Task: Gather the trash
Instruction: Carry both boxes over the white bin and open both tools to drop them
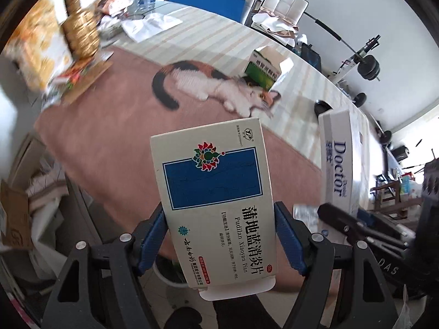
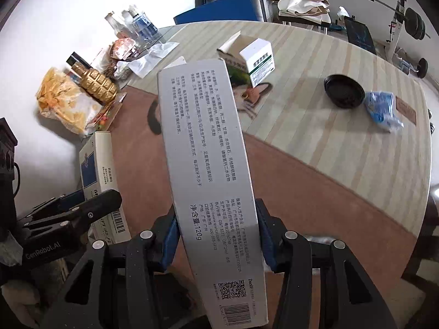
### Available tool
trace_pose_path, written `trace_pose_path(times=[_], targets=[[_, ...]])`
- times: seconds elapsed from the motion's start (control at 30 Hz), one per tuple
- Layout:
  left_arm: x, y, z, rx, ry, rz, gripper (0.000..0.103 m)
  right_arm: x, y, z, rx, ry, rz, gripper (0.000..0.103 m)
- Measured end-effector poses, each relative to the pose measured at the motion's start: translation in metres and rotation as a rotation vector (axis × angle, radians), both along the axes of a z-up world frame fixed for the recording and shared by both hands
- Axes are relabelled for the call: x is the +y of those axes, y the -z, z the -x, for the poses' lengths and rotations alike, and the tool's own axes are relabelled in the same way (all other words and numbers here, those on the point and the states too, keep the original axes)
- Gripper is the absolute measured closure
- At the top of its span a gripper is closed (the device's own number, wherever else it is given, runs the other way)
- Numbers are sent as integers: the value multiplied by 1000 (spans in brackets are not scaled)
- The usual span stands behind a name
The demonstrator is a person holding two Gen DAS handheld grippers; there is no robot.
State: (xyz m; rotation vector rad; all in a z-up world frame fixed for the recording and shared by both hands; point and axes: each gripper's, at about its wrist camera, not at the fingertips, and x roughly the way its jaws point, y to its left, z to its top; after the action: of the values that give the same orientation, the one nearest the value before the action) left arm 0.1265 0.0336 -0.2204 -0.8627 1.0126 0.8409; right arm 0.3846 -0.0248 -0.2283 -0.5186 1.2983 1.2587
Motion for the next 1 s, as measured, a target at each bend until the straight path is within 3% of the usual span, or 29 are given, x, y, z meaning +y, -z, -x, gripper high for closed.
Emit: trace_pose_path(times=[0.1, 0.27, 0.5, 0.73, 0.9, 0.93, 1.0], targets=[[-28, 8, 44, -8, 7, 44, 30, -57, 11, 52, 59, 31, 25, 51], [-66, 71, 105, 55, 12, 166, 30, -123, 76, 123, 133, 32, 145, 51], [-89, 221, 145, 104, -58, 348, 30, -185, 224, 190, 216, -7, 355, 51], [-85, 388, 159, 135, -143, 514, 30, -195, 394, 217, 226, -18, 460, 51], [-80, 457, 156, 100, -143, 598, 29, -185, 480, 212, 260, 17, 489, 51], [-79, 465, 156, 103, -147, 598, 27, -182, 492, 210, 260, 20, 488, 50], [-77, 477, 157, 108, -157, 587, 1, -177, 519, 207, 276, 26, 496, 49]])
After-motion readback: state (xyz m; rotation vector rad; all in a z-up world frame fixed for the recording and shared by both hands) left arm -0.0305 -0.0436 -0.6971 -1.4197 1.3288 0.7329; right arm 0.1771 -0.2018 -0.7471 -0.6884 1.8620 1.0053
